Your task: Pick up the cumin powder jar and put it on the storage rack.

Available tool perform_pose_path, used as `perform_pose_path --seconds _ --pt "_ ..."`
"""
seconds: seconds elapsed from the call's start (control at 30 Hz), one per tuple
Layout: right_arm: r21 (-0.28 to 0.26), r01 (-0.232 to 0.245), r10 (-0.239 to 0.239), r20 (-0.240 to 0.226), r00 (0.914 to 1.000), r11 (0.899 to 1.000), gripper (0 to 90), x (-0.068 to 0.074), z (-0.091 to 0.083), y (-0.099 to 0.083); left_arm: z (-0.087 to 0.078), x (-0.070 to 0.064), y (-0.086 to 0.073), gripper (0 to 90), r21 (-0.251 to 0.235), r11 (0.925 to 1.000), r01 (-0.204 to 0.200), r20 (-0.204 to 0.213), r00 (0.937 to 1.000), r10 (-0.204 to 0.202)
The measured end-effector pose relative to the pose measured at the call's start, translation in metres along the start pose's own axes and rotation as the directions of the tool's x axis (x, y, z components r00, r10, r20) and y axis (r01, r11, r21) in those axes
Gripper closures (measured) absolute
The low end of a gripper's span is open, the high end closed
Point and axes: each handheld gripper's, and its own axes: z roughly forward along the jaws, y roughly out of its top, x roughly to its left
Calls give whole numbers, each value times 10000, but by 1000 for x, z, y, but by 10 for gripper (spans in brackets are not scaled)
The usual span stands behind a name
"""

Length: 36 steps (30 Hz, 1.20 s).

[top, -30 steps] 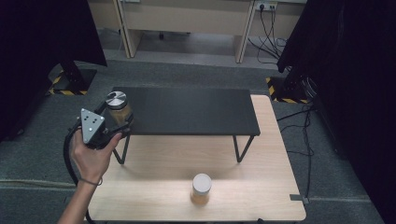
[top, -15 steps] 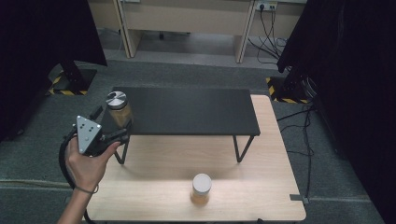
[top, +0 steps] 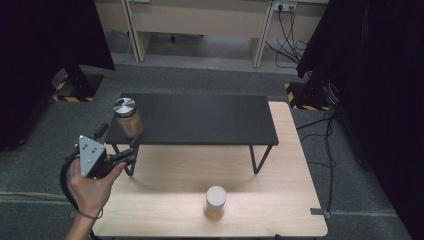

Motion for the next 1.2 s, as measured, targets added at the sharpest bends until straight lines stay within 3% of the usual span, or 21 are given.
perform_pose_path --seconds 0.73,1.2 --pt "30 9 -9 -59 10000 10000 89 1 1 0 -35 -7 -39 76 548 9985 -51 253 9997 38" --pt "113 65 -63 -137 9999 9999 89 1 3 0 -58 -12 -64 77 1099 9937 -212 556 9983 151"
